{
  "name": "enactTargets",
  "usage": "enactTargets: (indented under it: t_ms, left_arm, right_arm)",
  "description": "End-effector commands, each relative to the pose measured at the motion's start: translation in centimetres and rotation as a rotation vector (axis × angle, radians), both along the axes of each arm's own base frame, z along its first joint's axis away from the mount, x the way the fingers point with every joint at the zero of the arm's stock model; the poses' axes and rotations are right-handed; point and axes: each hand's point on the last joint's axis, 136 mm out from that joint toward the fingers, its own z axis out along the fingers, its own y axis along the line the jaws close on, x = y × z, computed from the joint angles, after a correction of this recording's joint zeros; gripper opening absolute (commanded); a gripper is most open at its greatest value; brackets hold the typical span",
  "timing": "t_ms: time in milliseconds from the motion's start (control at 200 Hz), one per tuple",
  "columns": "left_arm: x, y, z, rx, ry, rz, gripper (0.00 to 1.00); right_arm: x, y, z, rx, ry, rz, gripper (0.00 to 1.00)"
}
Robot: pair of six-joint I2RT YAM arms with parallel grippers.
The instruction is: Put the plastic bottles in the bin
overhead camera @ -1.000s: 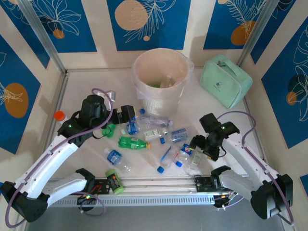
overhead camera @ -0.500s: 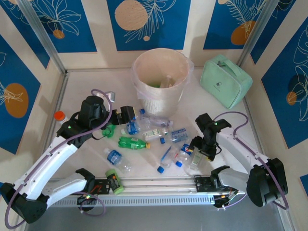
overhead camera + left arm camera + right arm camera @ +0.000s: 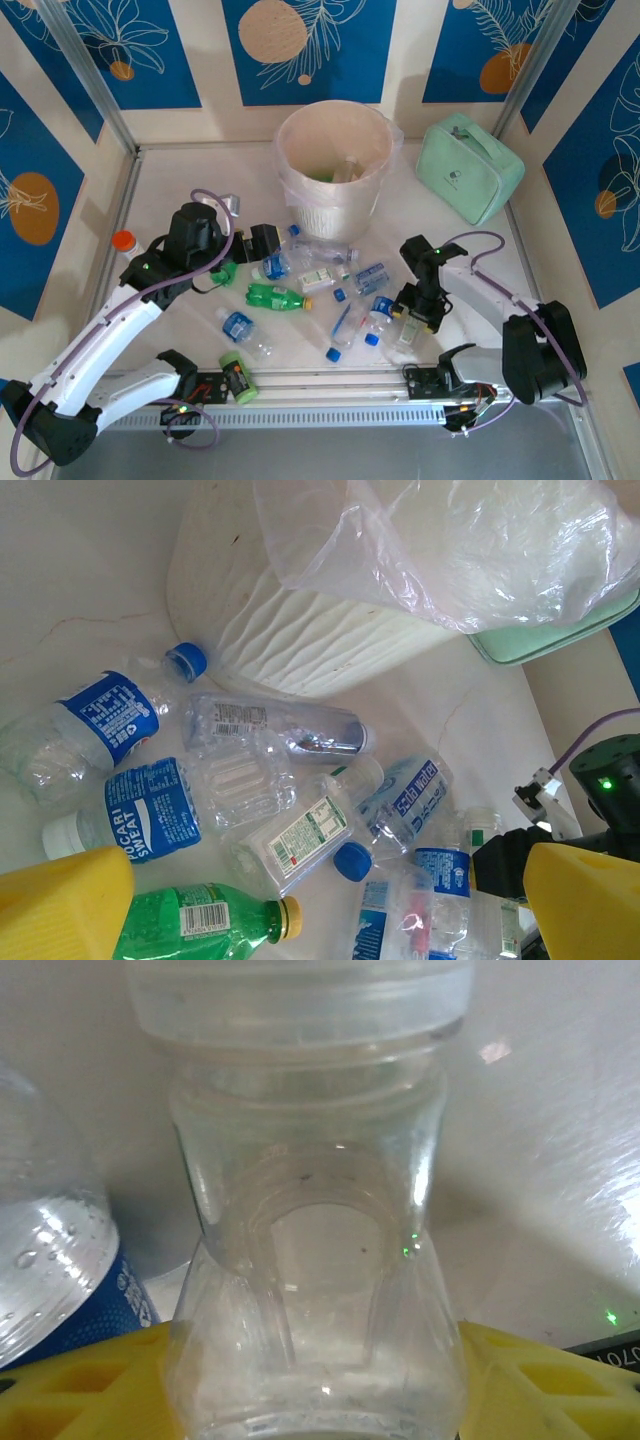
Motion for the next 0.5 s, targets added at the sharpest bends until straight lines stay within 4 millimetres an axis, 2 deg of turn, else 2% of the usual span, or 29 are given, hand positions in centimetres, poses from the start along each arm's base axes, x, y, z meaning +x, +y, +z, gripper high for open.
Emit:
enactTargets:
  t_ms: [0, 275, 385, 495]
  left_arm:
    - [0.0, 0.3, 0.6, -0.024, -0.019, 0.011, 0.99]
    - [-0.1, 0.4, 0.7, -0.026, -0.021, 0.013, 1.0]
    - [-0.1, 0.4, 0.7, -0.025, -0.021, 0.014, 0.99]
    - [-0.2, 0.5, 1.0, -0.028, -0.024, 0.016, 1.0]
  right_arm:
    - [0.0, -0.2, -0.3, -0.017, 0.005, -0.011, 0.6]
    - [0.0, -0.8, 0.7, -0.039, -0.032, -0.017, 0.5]
    - [0.3, -0.9, 2.1, -0.033, -0.082, -0.025, 0.48]
    - [1.0, -0.7, 4.3, -0.011, -0.156, -0.03, 0.47]
